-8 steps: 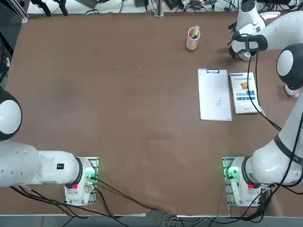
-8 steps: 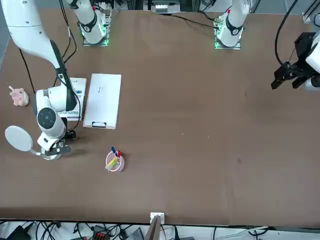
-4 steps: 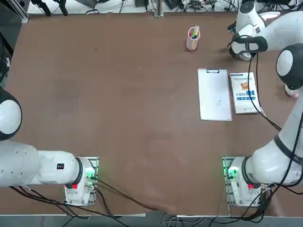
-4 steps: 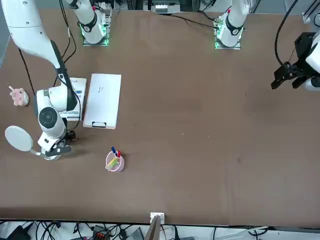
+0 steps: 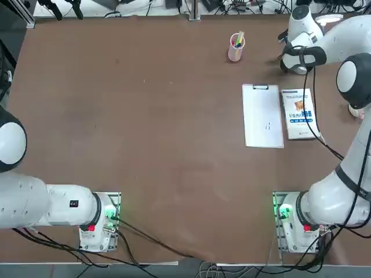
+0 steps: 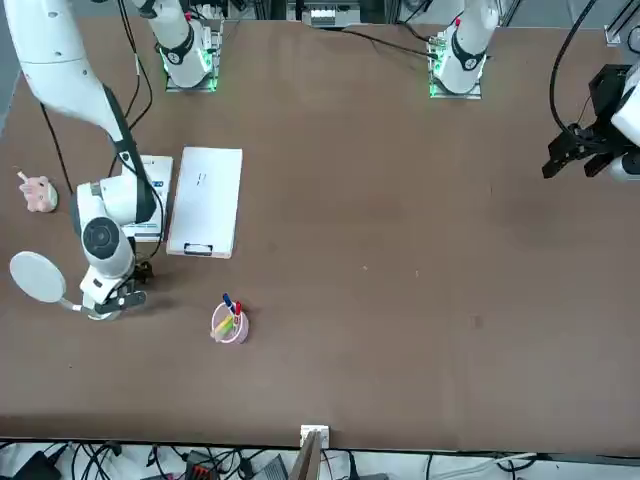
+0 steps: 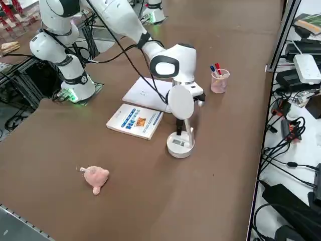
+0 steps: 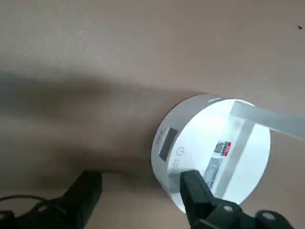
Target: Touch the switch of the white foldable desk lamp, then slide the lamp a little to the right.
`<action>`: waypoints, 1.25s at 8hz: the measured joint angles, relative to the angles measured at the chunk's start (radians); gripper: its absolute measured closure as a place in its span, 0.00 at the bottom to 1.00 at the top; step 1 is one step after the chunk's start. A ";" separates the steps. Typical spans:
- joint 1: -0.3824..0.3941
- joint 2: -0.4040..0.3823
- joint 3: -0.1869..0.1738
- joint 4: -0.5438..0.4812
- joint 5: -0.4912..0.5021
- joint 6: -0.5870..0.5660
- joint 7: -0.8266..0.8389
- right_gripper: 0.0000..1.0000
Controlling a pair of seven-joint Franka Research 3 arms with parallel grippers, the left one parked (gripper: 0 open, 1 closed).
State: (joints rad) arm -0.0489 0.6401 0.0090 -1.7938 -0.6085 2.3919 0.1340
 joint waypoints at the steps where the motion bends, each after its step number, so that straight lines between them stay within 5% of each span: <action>1: -0.005 0.001 0.000 0.000 0.000 0.006 -0.003 0.00; 10: 0.018 -0.011 0.020 0.049 -0.001 -0.015 -0.011 0.00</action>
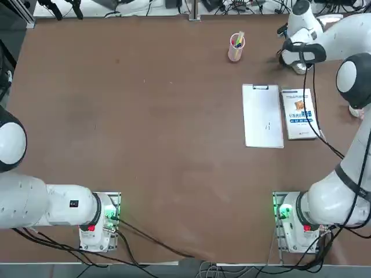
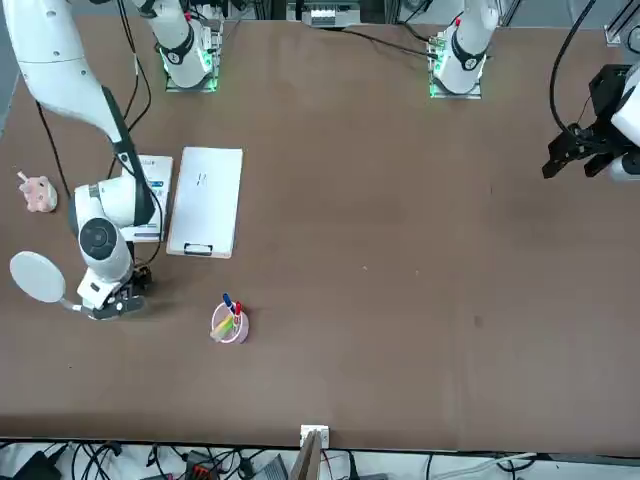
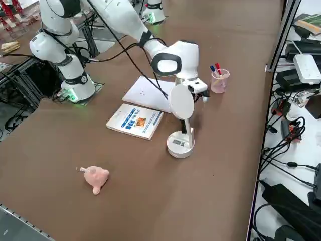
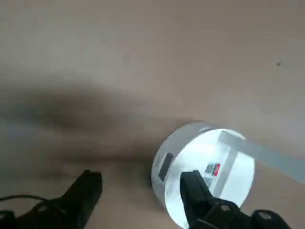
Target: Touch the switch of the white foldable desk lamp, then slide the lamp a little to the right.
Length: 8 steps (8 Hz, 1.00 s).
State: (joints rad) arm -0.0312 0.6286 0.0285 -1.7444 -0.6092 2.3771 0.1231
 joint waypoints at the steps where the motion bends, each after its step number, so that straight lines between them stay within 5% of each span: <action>1: 0.025 -0.024 0.003 0.014 -0.003 -0.054 -0.012 0.00; 5: 0.132 -0.079 0.008 0.116 -0.033 -0.347 -0.300 0.00; 8: 0.137 -0.072 0.005 0.147 -0.110 -0.383 -0.618 0.00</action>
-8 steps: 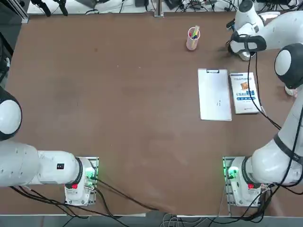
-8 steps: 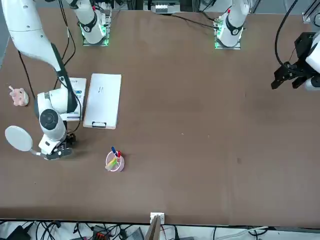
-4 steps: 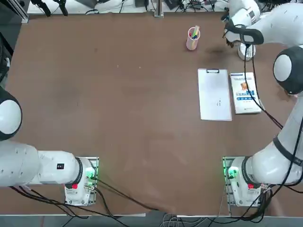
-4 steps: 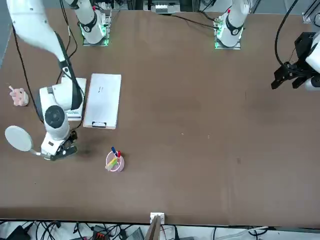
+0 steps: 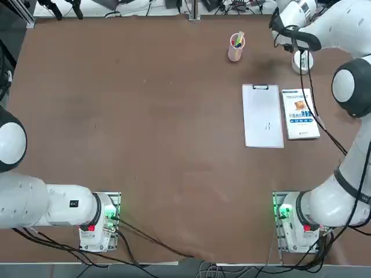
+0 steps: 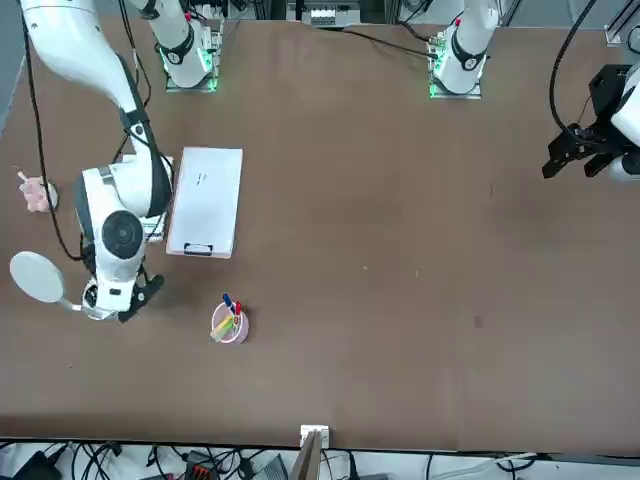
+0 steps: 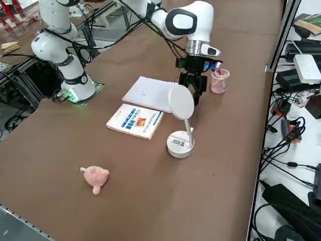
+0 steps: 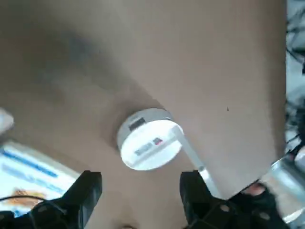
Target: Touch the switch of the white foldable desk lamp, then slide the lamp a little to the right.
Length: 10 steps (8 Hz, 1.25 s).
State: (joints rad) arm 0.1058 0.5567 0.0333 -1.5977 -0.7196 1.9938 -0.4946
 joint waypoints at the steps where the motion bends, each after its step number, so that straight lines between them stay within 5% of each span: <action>1: 0.002 0.009 0.001 0.005 -0.026 -0.001 -0.093 0.00; 5: 0.008 0.090 0.001 0.076 -0.114 -0.001 -0.347 0.00; 10: 0.009 0.155 -0.003 0.111 -0.224 -0.005 -0.424 0.00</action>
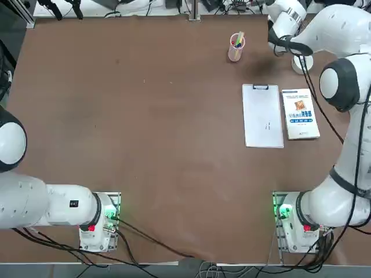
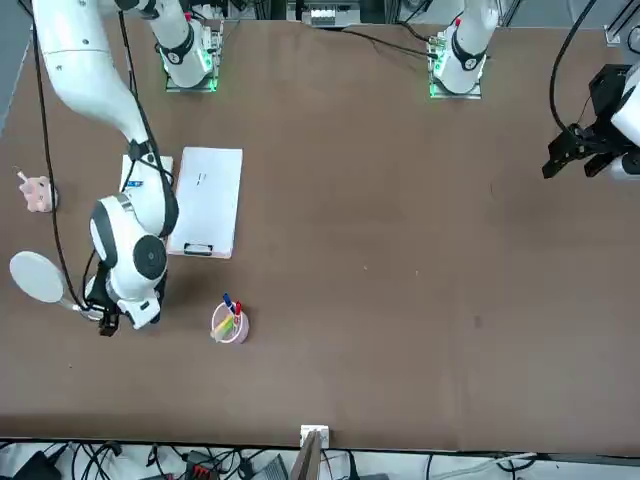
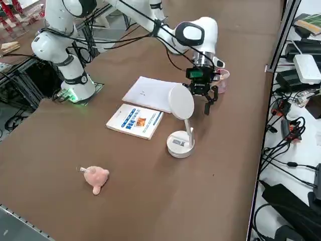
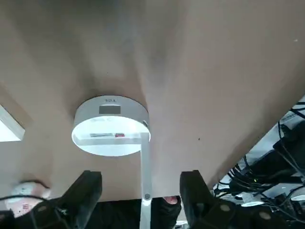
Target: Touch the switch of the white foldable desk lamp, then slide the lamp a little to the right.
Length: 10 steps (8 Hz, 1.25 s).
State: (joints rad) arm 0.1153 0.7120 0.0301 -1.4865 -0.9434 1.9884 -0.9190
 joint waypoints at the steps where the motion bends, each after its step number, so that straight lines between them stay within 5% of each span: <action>1: -0.001 0.011 -0.008 0.000 -0.008 -0.001 0.000 0.00; 5: -0.005 0.030 -0.058 0.008 -0.057 -0.001 -0.006 0.00; 10: -0.024 0.043 -0.072 0.011 -0.100 -0.004 -0.006 0.04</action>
State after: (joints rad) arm 0.0917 0.7549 -0.0417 -1.4759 -1.0436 1.9849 -0.9250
